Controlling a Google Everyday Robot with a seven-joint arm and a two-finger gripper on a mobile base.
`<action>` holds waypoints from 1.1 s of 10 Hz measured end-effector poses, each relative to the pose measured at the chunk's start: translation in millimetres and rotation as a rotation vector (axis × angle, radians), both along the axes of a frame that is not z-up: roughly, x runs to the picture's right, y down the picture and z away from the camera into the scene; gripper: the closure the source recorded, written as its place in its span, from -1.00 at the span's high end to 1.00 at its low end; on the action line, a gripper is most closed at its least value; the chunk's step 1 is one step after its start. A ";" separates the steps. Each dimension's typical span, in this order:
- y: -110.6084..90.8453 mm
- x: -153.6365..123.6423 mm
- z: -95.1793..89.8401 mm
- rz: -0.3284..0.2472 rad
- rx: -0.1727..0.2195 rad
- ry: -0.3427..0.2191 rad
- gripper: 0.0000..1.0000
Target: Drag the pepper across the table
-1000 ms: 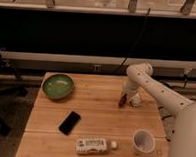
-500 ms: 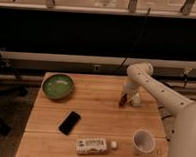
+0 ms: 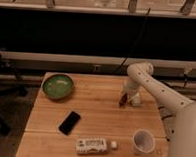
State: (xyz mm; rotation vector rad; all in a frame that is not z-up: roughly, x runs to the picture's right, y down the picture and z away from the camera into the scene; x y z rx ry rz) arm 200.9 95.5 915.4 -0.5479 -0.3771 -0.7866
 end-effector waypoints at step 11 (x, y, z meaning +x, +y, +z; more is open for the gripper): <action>-11.8 12.1 25.7 -0.059 0.078 -0.011 -1.00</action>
